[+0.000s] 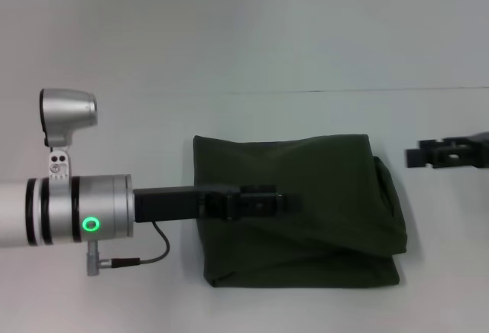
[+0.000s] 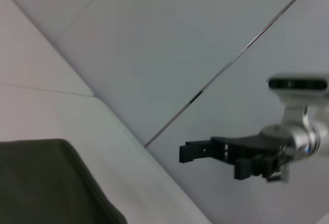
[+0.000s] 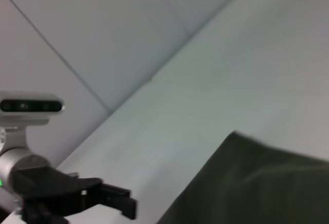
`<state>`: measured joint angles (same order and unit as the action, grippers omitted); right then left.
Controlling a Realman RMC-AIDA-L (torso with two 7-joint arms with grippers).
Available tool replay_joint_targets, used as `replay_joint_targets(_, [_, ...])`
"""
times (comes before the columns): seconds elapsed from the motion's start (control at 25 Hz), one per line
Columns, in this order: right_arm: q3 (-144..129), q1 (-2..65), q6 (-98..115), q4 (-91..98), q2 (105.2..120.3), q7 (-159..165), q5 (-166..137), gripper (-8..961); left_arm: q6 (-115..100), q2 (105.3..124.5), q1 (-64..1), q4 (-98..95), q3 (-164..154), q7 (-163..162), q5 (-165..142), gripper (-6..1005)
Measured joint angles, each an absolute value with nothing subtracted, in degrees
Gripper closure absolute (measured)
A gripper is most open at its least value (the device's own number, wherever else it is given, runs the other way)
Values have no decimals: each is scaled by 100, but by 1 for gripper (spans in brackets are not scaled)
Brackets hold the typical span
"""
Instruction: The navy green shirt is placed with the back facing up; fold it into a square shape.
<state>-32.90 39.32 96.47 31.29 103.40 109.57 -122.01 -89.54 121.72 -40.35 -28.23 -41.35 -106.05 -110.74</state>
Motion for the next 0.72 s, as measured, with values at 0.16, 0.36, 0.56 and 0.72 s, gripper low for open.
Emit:
replay_joint_targets(0.16, [-4084, 4488, 9519, 3130, 10277, 12049, -12495, 9, -8936, 12100, -4035, -2927, -4088, -10635, -11147, 38])
replay_joint_targets(0.36, [-4456, 5013, 9321, 3119, 10429, 12608, -13246, 10, -8804, 11996, -3960, -3043, -3715, -10587, -11265, 38])
replay_joint_targets(0.56, [-4698, 5151, 9211, 3098, 10601, 12776, -13586, 10, -8797, 11942, -3914, -3085, -3496, -10574, -11278, 37])
replay_joint_targets(0.72, [-4928, 5146, 9030, 3044, 10693, 12796, -13622, 11, -8797, 11939, -3911, -3116, -3487, -10568, -11280, 38])
